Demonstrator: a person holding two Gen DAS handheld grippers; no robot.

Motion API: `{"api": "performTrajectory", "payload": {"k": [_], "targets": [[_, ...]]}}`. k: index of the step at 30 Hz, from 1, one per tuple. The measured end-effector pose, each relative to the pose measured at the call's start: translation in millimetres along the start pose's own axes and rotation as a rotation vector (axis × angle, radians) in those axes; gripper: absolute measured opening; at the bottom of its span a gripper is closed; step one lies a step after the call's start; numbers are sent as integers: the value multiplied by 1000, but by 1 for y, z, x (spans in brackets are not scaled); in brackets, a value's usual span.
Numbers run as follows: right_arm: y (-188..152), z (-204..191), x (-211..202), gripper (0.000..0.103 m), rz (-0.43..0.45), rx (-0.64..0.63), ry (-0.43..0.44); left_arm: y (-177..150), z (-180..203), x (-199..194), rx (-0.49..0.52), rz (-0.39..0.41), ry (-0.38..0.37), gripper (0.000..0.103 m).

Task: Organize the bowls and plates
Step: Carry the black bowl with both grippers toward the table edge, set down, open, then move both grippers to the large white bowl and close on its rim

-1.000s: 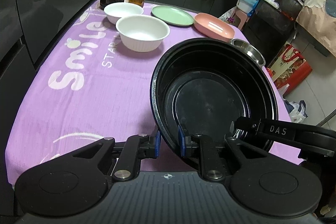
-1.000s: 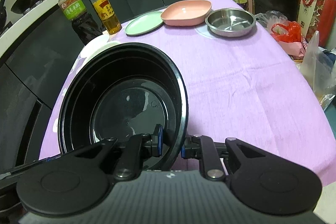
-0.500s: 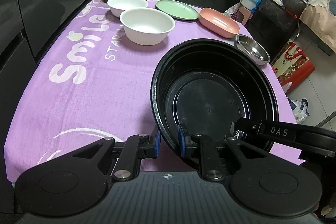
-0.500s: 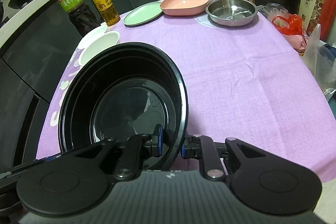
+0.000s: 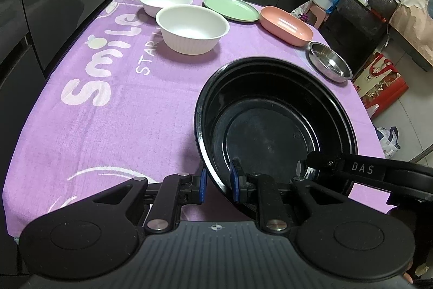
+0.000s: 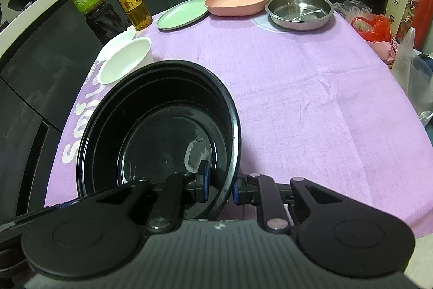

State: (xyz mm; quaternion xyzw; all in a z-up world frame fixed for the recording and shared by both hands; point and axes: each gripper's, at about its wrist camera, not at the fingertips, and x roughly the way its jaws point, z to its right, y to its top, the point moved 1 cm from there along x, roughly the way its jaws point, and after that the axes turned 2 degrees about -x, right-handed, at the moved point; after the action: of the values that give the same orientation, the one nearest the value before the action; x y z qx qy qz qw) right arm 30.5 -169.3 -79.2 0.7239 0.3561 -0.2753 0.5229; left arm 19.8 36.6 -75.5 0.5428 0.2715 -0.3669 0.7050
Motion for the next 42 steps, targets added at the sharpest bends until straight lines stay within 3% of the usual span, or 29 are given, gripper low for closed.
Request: {"api": "performTrajectory", "payload": {"k": [10,17,29,33,38,42], "targets": [[2,6,8,17,-11,23,4,4,-4,4,-18,8,6,18],[4,8,7,33,8,33,11,7,-7,4,-15,14,-18,22],[4,10,7,33,18,32,15,10,-12,-5,-18,62,-28,27],[4,10,6,33,18,32,13,10,-14,-9,-9,88,-51,36],[4,10,6,33,19,35,9,14,-18,-14,4,92,-65,37],[8,11,1,33,48,36,9,21,-31,-25,-43,156,-54,37]]}}
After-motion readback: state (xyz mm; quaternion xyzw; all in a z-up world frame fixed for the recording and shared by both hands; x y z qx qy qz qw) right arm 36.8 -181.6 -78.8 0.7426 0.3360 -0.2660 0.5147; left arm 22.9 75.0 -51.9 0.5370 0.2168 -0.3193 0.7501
